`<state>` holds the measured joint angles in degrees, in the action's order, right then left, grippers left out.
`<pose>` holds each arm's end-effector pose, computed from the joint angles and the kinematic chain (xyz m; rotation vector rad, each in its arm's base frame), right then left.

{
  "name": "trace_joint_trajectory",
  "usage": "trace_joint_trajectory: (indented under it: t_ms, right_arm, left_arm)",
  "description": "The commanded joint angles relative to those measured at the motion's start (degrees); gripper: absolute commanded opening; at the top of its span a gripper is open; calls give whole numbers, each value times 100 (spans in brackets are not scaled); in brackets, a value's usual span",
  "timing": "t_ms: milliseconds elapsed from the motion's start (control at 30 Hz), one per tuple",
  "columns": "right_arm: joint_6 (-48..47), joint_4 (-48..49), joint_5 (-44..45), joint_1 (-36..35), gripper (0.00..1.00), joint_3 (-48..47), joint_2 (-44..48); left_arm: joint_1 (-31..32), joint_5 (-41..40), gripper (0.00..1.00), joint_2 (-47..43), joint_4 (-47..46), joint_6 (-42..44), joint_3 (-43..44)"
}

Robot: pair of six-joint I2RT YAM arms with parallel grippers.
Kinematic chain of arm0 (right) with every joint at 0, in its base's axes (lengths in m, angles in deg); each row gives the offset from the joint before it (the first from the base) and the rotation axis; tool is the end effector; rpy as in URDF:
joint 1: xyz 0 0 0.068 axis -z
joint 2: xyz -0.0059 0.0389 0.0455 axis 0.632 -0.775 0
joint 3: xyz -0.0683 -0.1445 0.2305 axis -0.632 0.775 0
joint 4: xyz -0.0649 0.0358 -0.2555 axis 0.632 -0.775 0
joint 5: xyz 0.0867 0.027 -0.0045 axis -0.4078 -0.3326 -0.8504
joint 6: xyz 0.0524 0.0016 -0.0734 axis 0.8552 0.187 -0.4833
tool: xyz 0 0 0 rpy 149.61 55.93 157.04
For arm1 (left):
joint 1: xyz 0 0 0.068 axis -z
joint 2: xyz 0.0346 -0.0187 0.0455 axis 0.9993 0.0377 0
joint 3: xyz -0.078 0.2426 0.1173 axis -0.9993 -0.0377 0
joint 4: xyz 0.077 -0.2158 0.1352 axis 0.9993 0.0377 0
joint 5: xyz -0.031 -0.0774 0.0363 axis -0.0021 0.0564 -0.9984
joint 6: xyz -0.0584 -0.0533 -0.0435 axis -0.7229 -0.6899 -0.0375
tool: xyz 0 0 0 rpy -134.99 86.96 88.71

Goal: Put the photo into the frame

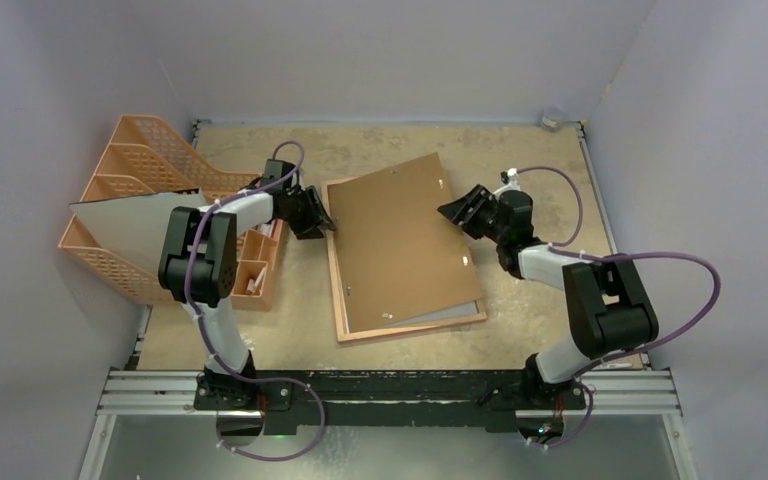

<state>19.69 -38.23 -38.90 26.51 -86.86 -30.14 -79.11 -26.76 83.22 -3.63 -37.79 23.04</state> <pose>0.3435 0.0995 0.1871 0.4530 1.8678 1.0337 0.3991 -0.0915 0.1199 -0.5365 2.6529 -0.7629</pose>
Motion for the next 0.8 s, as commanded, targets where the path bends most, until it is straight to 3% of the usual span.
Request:
trace_joint_trajectory:
  t_ms: [0, 133, 233, 567, 767]
  right_arm:
    - [-805, -1042, 20, -41, 60, -610, -224]
    - [-1117, -1758, 211, -49, 73, -956, -316]
    - [-1213, -2038, 311, -60, 76, -1064, -267]
    - [-1109, -2545, 314, -444, 76, -1294, -413]
    - [-1030, -3033, 811, -526, 75, -1544, -485]
  left_arm:
    - [-38, -31, 44, 65, -54, -19, 15]
    - [-38, -68, 49, 56, -19, -1, 23]
    - [-33, -57, 50, 61, -11, 7, 32]
    - [-38, 97, 50, 74, -72, -56, 17]
    - [-37, 126, 50, 48, -84, -74, -7]
